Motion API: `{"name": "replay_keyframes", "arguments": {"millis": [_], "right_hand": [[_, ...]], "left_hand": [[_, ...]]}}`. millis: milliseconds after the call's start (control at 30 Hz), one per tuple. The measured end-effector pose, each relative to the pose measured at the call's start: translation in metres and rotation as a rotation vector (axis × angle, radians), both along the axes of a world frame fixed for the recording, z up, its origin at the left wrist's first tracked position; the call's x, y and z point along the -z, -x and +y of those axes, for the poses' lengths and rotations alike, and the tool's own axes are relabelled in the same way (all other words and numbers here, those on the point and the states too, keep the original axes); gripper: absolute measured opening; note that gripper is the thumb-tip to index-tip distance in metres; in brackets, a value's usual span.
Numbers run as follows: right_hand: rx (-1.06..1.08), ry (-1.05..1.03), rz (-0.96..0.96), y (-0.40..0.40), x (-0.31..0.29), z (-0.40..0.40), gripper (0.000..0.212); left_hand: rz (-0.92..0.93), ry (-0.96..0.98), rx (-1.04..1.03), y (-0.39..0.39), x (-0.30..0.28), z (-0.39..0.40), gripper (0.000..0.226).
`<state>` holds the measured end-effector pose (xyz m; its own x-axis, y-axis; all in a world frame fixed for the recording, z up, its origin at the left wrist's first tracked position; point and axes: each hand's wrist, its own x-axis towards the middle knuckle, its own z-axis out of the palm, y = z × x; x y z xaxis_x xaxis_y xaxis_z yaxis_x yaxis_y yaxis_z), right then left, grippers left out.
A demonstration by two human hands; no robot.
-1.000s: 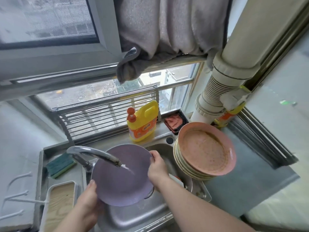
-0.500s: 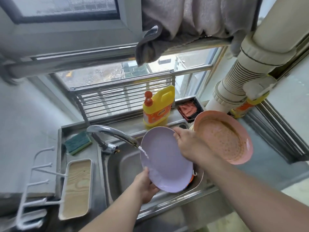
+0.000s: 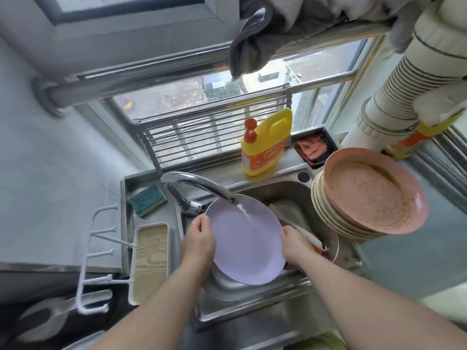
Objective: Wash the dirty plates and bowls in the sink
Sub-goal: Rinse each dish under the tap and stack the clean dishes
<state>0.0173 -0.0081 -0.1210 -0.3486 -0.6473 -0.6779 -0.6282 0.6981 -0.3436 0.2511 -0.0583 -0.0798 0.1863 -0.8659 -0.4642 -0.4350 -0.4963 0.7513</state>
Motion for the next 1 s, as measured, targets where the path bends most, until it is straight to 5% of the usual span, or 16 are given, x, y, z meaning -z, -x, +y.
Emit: {"name": "replay_keyframes", "arguments": {"millis": [200,433,600,833,933,1000], "right_hand": [[0.246,0.208,-0.193,-0.029,-0.019,-0.015,0.02],[-0.149,0.446,0.152,0.013,-0.056,-0.041,0.021],[-0.367,0.594,0.248,0.025,-0.099,-0.06,0.025],[-0.512,0.112,0.554,0.025,-0.142,-0.091,0.03],[-0.511,-0.094,0.461,0.037,-0.138,-0.087,0.027],[-0.448,-0.17,0.256,0.048,-0.127,-0.08,0.011]], "left_hand": [[-0.084,0.166,0.064,-0.015,-0.022,0.007,0.033],[0.424,-0.162,-0.438,0.006,0.029,0.013,0.031],[0.661,-0.462,-0.502,0.055,0.028,0.029,0.035],[0.648,-0.745,-0.427,0.097,0.018,0.051,0.027],[0.609,-0.852,-0.617,0.077,0.013,0.046,0.011],[0.54,-0.837,-0.559,0.051,0.011,0.037,0.006]]}}
